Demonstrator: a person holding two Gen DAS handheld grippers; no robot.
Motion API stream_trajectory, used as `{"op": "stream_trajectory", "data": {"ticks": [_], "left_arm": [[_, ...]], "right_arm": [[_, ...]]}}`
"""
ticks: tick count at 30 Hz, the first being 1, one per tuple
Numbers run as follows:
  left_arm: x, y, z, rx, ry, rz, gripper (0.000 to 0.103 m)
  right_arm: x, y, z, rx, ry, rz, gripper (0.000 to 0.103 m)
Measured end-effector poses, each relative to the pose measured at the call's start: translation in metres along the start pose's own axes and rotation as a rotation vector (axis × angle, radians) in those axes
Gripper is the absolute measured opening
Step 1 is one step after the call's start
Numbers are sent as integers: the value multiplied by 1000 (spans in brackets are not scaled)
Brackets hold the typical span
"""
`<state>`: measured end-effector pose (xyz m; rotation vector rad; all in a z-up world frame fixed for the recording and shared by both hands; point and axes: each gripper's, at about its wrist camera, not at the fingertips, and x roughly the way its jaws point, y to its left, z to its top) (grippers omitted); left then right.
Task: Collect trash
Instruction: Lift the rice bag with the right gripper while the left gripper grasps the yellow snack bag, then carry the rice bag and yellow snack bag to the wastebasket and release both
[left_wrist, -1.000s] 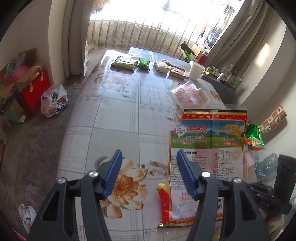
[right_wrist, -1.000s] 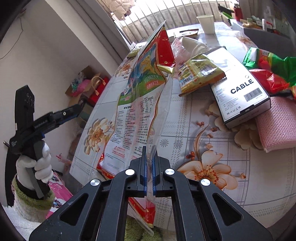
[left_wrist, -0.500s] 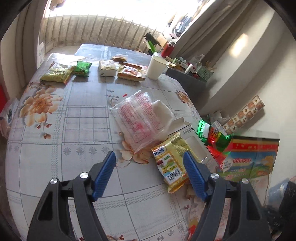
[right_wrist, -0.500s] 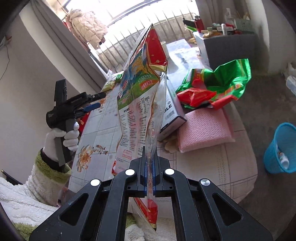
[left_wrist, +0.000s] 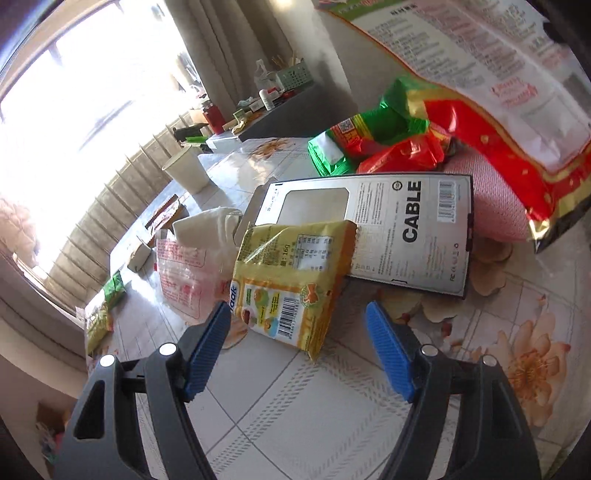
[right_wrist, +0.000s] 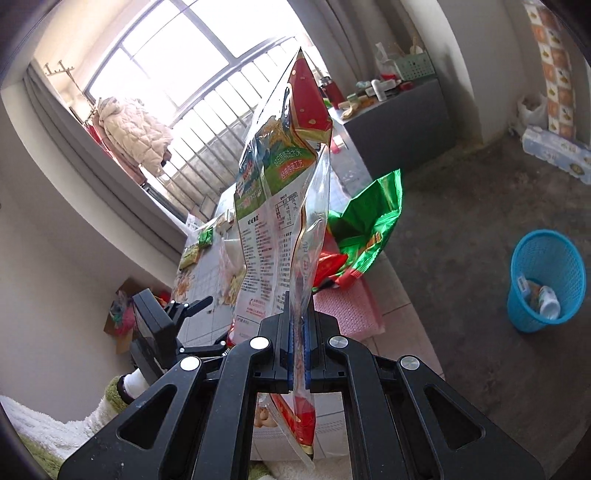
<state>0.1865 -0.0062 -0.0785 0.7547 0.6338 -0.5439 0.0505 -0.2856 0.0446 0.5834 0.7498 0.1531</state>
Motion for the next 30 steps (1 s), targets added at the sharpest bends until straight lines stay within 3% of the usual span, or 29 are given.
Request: {"op": "stream_trajectory", "data": {"ticks": [3,6,11,13,14,16,23,30], "left_arm": [[15,-14,0,130,15,95,74],[27,-17,-1,172,31,125,73],[34,-9,-1,139,58,124,48],[36,-3,-2,122,76,115,29],[36,-1,-3,118,76,119,27],[33,0,-3,119,68,122,14],[9,0,-7,122,38,165,8],[-39,11,-9,18,1,235,8]], "right_arm": [[3,-1,-2,10,-1,0,3],[6,-2,-4,19,4,6,3],[9,-5,0,27,15,11,3],[11,-7,-1,32,23,16,3],[12,-7,-1,34,26,16,3],[13,-8,-1,37,31,15,3],[7,0,-4,29,28,35,3],[-8,4,-9,9,4,55,3]]}}
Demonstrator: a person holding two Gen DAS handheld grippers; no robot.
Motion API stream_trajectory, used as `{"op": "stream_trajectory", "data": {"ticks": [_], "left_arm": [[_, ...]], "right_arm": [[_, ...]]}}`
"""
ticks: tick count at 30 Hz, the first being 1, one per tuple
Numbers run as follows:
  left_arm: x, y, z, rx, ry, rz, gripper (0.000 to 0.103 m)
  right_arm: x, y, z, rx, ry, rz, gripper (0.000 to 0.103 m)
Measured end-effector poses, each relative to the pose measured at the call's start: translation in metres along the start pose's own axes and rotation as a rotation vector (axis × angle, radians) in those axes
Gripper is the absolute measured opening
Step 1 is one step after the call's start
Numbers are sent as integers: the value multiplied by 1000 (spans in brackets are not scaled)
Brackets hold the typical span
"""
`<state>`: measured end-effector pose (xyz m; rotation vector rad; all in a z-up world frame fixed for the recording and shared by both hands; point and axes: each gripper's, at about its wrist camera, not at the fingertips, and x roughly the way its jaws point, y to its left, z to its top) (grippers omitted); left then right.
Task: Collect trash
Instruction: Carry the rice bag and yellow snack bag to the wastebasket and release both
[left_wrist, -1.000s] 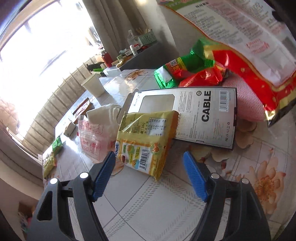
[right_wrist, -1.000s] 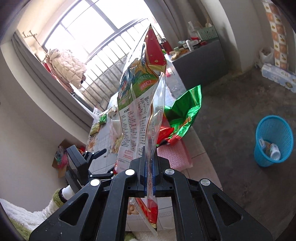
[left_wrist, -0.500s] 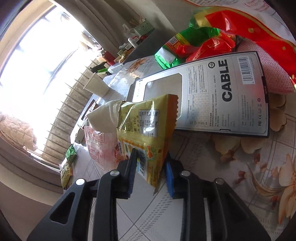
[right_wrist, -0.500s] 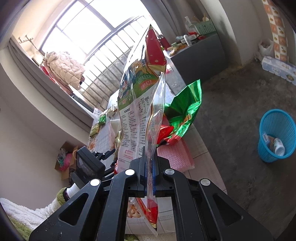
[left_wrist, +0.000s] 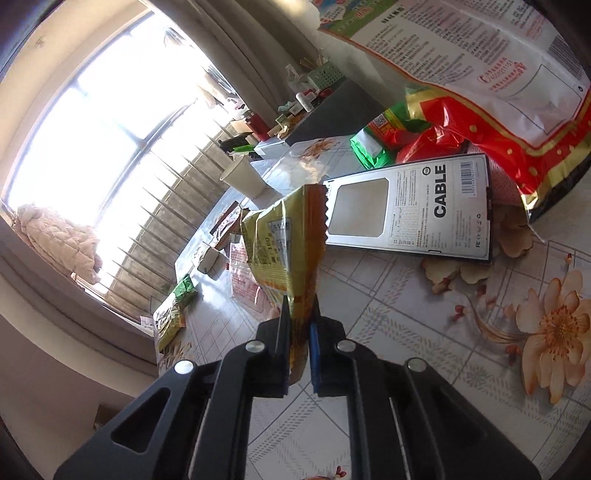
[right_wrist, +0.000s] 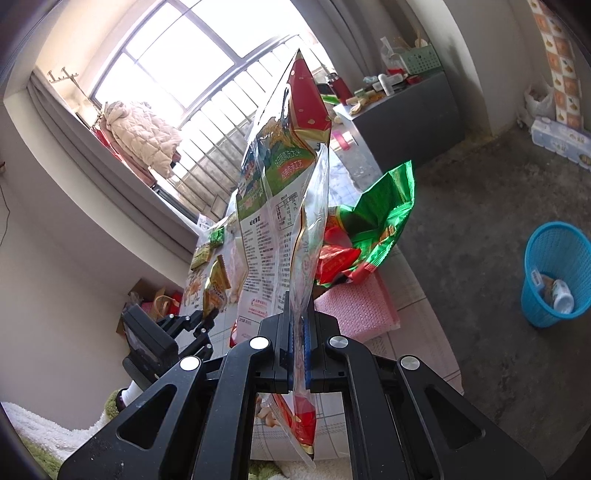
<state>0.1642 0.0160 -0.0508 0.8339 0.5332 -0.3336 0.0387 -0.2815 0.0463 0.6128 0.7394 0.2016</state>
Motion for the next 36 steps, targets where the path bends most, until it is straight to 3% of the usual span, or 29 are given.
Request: {"op": "stream_trajectory", "data": {"ticks": [5,12,18,22,25,28,30,36], "left_arm": [[-41,26,4,-145,-38,-16,8],[-94,40,43,-317,-164,-196,8],[-118,11,115,-324,-282,-444,8],[-127,-32,174,-258,-326,-587,8],[-122,-74,221,-220,-309,-720,8],[-106,-125,269,-178,-251,-844,8],[-88,-163,298,-144,-180,-914,8],[-15,-287,363,-54,79,-1002,8]], "right_arm": [[-26,-5,-6,-1,-57,2,3],[-81,-33,-15,49,-187,-39,3],[-150,-83,-32,154,-336,-202,3],[-184,-124,-43,236,-419,-402,3],[-195,-157,-52,311,-450,-528,3],[-196,-196,-58,399,-451,-585,3],[-189,-221,-59,444,-445,-611,3],[-144,-294,-58,580,-390,-631,3]]}}
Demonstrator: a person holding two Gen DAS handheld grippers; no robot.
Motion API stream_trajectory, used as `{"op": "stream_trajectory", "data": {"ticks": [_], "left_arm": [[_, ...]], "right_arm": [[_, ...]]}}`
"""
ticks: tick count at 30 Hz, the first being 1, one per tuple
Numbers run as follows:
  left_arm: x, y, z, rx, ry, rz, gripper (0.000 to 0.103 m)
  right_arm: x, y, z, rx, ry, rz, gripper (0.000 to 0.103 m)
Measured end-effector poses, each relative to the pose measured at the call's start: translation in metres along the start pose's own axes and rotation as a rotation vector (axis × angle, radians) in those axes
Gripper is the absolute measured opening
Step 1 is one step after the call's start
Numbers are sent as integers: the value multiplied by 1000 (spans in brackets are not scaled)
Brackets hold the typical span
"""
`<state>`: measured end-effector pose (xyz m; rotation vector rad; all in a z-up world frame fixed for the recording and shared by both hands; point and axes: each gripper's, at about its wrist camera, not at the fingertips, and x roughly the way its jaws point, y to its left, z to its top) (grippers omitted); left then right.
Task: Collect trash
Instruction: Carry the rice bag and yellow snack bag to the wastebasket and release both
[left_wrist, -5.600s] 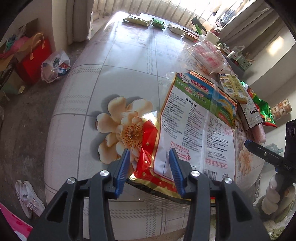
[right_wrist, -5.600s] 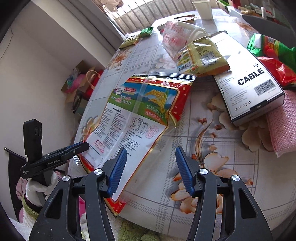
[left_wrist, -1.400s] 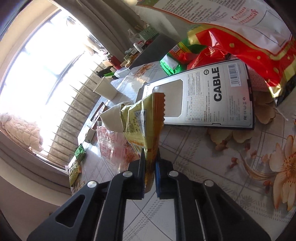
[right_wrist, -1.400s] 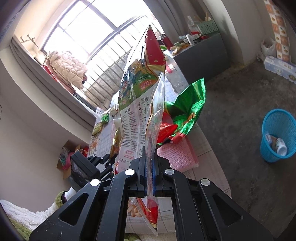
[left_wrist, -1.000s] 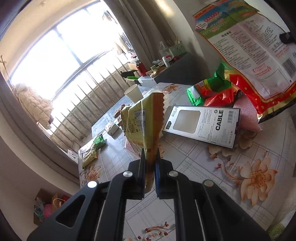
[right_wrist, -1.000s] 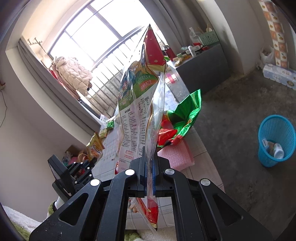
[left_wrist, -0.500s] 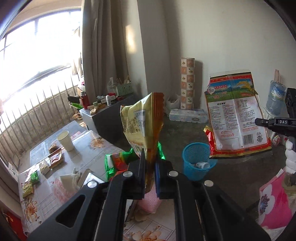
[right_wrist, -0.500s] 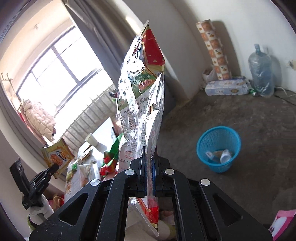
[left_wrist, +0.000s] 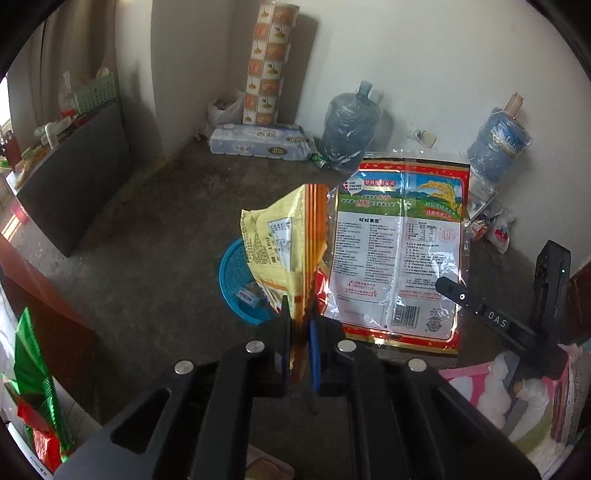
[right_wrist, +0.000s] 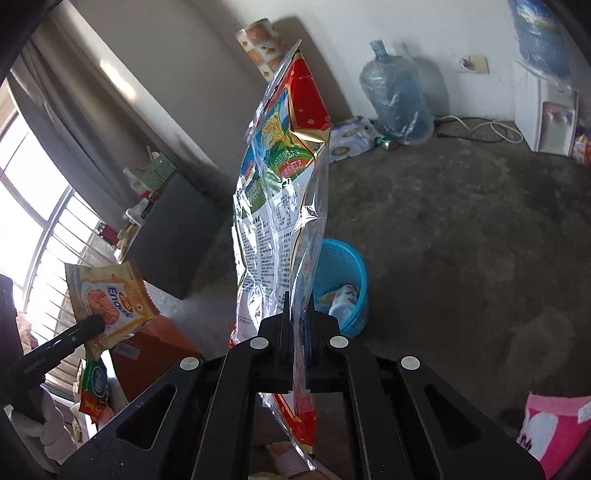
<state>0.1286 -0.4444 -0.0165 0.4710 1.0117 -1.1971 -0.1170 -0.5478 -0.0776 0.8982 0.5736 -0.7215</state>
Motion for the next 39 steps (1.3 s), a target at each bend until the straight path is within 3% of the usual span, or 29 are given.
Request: {"op": "stream_trajectory", "data": {"ticks": [6,11,13,14,16,18,22,23,24,26,30,34,39], "left_arm": [[123,14,37,-66,207,-31,9],[192,27,60,-67,252,9,11],[214,35,65,-82,267,41,40],[221,40,65,-94,276,78,47],[227,45,68,-93,268,117,51],[219,49,67,-94,252,104,52],[184,58,63,-90,202,90,53],[173,59,62,-92,186,91,53],[162,59,61,-93,175,87,53],[134,60,58,-99,150,75,53],[64,68,48,-73,78,48,53],[-10,86,28,-64,0,68,53],[-89,119,-7,-125,-92,92,53]], "right_arm": [[101,-20,-4,127,163,-13,3],[179,-38,-3,270,239,-28,3],[207,-40,-3,309,238,-57,7],[223,-43,-4,335,249,-50,11],[256,-49,-13,373,290,-51,19],[282,-53,-22,400,338,-58,33],[303,-63,-31,412,357,-38,33],[308,-64,-31,391,364,-54,29],[314,-64,-32,374,376,-78,17],[324,-64,-34,340,405,-129,7],[357,-47,-31,146,443,-264,4],[394,-28,-32,-84,489,-423,3],[429,-8,-32,-276,526,-529,3]]}}
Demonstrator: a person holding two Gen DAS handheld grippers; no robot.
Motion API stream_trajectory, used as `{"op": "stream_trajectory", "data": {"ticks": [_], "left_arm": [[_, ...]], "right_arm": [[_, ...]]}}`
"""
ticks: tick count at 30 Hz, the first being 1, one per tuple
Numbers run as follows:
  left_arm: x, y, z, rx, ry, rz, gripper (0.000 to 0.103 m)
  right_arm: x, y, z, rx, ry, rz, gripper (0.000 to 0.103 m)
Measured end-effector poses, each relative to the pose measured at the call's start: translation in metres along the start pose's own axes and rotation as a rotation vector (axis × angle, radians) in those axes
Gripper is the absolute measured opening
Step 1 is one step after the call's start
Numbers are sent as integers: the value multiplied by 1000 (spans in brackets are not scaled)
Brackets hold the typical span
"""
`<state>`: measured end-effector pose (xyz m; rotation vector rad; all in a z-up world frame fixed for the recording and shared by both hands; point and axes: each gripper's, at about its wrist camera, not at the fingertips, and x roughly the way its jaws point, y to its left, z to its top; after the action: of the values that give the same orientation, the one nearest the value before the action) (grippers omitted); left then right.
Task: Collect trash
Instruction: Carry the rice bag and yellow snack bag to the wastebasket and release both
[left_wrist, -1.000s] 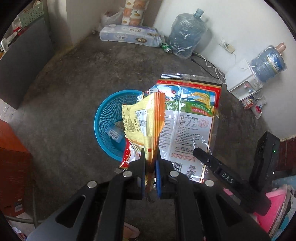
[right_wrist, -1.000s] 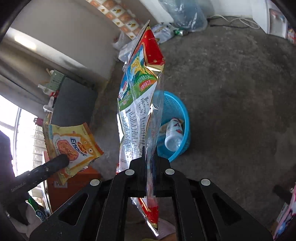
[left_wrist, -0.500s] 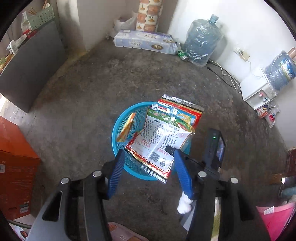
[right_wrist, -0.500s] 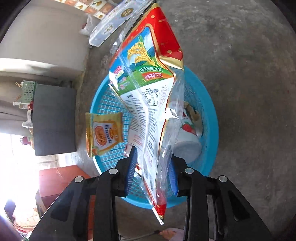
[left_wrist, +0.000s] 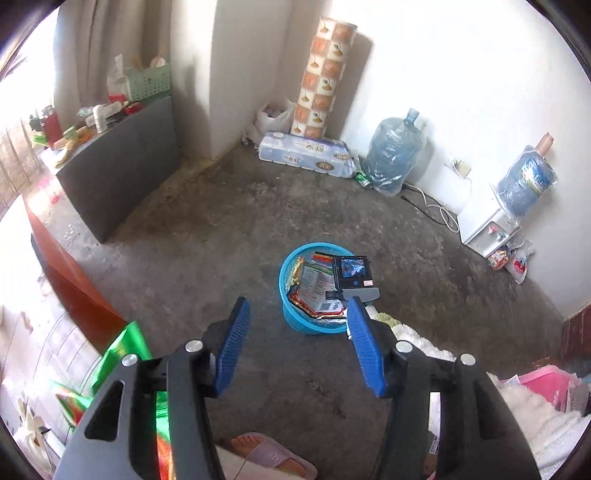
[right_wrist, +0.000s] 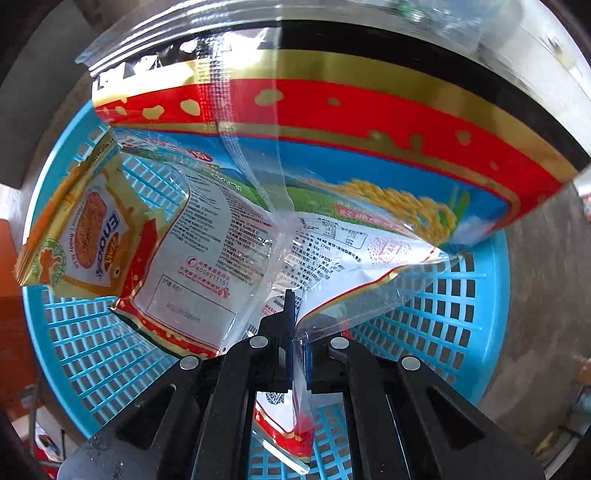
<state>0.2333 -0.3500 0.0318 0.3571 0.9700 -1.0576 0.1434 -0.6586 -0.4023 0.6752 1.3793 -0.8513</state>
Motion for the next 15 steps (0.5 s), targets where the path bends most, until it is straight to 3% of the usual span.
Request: {"op": "stream_trajectory", "data": {"ticks": [7,10,13,15], "left_arm": [[-64,50,-56,-99,-32,91,53],[-81,63,-79,-121,-34,126,53],[-97,73,-97,-155,-57,129,53],[-106,78,-106,-180,-76,123,53]], "right_arm": [[23,29,7,-179,33,-168,6],[15,23,4,-158,40,-129,8],[6,1,0,-87,70,28,39],[-5,-14,-7,-56,57,89,45]]}}
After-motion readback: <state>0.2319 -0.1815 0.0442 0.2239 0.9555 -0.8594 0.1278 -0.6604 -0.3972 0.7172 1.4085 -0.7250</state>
